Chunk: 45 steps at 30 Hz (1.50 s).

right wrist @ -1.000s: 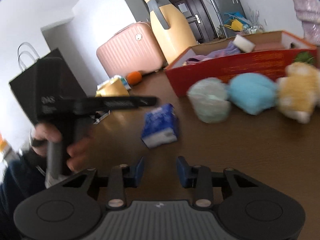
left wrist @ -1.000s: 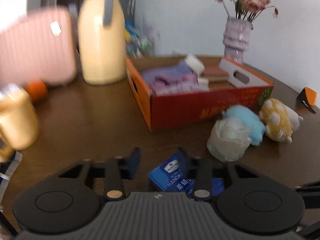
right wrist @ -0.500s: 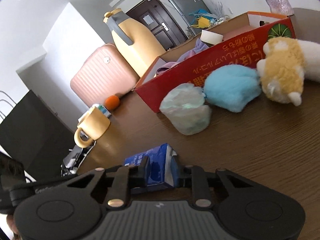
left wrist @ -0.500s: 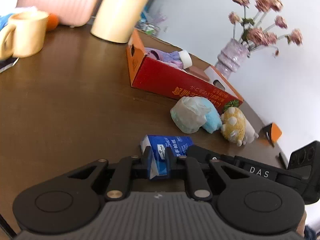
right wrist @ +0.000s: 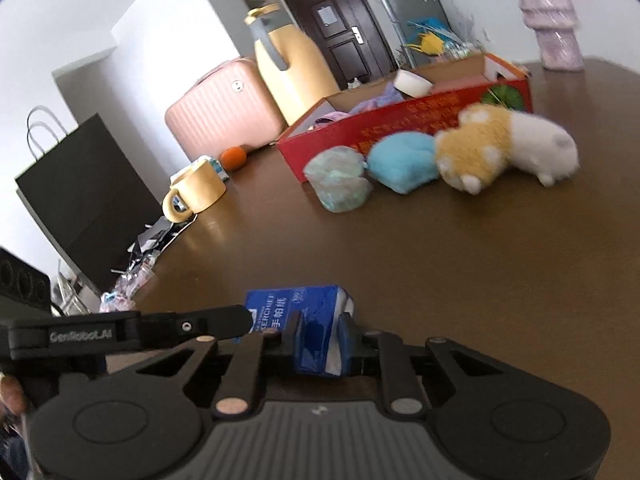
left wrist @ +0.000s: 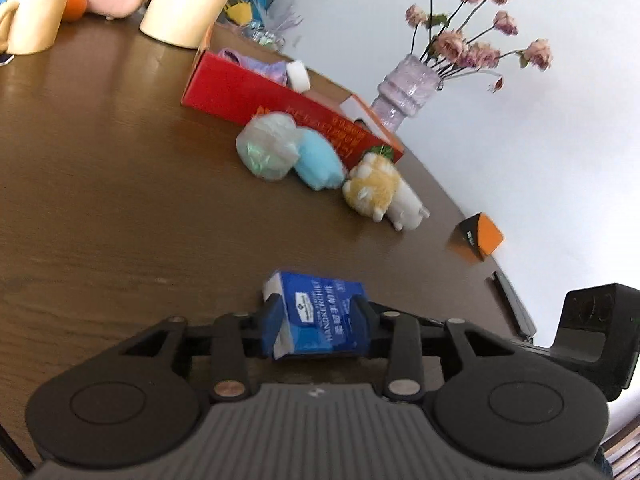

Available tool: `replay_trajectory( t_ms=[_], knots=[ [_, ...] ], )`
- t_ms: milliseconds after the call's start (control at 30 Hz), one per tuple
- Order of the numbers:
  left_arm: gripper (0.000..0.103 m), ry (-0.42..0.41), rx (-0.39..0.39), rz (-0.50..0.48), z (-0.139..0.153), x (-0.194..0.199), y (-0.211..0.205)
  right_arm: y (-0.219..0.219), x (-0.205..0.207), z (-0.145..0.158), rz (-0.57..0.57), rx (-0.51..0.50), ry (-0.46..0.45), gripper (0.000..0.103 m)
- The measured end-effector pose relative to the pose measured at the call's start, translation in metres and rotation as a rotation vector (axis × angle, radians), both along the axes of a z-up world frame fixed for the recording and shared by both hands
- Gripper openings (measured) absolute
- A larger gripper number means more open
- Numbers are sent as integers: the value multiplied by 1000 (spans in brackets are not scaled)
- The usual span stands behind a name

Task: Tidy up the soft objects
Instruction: 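Carry the tissue pack into the box and open the right gripper, then withdraw the right gripper from the box back over the table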

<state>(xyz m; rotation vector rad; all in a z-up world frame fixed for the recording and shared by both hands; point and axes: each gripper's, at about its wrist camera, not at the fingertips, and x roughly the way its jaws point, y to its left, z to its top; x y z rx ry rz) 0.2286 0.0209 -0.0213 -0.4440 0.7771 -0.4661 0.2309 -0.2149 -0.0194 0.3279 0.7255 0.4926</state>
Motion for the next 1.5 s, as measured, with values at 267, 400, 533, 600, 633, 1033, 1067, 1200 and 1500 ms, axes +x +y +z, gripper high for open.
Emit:
replay_trajectory(
  t_ms=[267, 400, 533, 600, 633, 1033, 1067, 1200, 1500],
  knots=[
    [20, 30, 5, 54, -7, 3, -5, -18, -1, -13, -20, 47, -5, 19],
    [19, 24, 26, 57, -6, 6, -10, -24, 3, -22, -25, 108, 10, 23],
    [17, -4, 39, 44, 12, 21, -19, -35, 14, -28, -46, 191, 59, 21],
    [17, -56, 47, 25, 31, 37, -28, -38, 16, -18, -57, 181, 18, 20],
    [17, -84, 47, 14, 43, 51, -32, -42, 19, -7, -68, 178, -17, 21],
    [17, 158, 133, 56, 59, 331, -71, -66, 273, 65, -60, 67, 44, 20],
    [17, 194, 154, 63, 50, 345, -72, -66, 301, 57, -56, 63, 105, 20],
    [18, 183, 241, 84, 32, 372, -84, -54, 361, 27, -83, 19, 251, 23],
    [18, 64, 286, 51, 58, 358, -79, -33, 373, 25, -101, -81, 188, 31]
  ],
)
